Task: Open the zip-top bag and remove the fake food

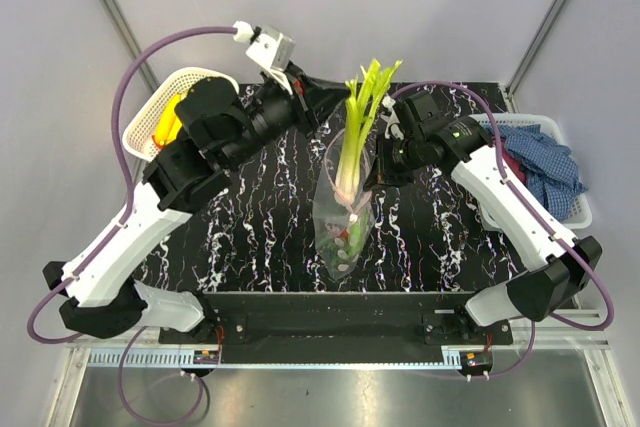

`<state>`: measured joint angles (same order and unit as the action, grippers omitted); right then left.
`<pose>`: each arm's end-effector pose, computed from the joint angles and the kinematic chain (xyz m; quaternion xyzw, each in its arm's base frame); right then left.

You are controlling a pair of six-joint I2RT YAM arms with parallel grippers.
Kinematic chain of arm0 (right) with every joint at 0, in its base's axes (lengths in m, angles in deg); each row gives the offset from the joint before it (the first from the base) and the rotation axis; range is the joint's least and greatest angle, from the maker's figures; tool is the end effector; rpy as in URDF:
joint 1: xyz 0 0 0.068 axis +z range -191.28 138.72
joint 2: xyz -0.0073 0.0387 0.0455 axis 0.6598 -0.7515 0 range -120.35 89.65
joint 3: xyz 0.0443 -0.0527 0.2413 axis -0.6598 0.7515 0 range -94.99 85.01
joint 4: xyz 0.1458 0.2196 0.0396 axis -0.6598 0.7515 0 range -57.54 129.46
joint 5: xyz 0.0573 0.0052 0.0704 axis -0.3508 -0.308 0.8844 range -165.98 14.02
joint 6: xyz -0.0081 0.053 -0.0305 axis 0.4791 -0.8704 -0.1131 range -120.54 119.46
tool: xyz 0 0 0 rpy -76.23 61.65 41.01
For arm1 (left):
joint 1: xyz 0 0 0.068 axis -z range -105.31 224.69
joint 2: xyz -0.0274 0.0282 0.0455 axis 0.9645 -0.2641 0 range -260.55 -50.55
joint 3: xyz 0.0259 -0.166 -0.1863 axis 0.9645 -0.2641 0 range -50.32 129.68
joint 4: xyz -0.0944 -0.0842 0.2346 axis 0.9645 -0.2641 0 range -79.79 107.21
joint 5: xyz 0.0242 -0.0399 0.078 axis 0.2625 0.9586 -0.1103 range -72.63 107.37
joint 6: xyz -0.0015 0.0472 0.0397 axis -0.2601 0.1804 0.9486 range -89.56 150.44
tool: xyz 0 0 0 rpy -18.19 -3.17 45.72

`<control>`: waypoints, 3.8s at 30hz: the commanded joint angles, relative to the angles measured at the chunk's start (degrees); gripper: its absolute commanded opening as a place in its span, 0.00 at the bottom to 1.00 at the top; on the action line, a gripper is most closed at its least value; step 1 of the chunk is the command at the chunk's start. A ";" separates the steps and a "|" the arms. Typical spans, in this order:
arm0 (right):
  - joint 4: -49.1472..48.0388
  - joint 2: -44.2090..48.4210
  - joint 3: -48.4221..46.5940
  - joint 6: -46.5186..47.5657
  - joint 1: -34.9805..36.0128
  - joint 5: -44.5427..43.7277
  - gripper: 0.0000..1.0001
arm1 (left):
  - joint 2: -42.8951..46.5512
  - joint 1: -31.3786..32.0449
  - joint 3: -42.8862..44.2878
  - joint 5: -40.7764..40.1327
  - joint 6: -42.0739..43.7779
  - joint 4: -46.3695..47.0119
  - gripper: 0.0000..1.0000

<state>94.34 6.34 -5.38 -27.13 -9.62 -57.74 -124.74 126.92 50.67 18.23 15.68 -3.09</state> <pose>0.2488 0.1705 0.3471 -0.0895 0.9381 0.2774 0.1873 0.1651 -0.2142 0.5258 0.2192 0.6287 -0.4159 0.6194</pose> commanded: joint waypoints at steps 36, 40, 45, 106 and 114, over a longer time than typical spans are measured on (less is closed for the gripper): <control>7.81 -7.83 -13.32 8.04 -0.98 -3.30 0.00 | -38.12 -41.76 19.96 -20.22 16.60 42.85 0.00; 9.91 -9.68 -14.81 9.09 -2.13 -3.65 0.00 | -41.11 -42.30 18.54 -21.60 21.86 49.21 0.00; 11.67 -11.96 -16.22 10.24 -3.44 -3.47 0.00 | -45.32 -42.56 19.50 -26.78 27.67 53.77 0.00; 7.19 -10.56 -11.39 9.71 -3.98 7.34 0.00 | -23.28 -47.47 -22.68 -58.28 -21.16 2.92 0.13; 7.37 -9.59 -12.44 10.15 -3.01 6.19 0.00 | -19.85 -48.36 -17.42 -49.13 -25.14 -6.49 0.99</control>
<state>102.67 -6.51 -16.92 -17.07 -13.45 -52.28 -149.77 78.39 26.84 -36.52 -5.11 -3.44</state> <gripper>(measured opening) 0.011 0.974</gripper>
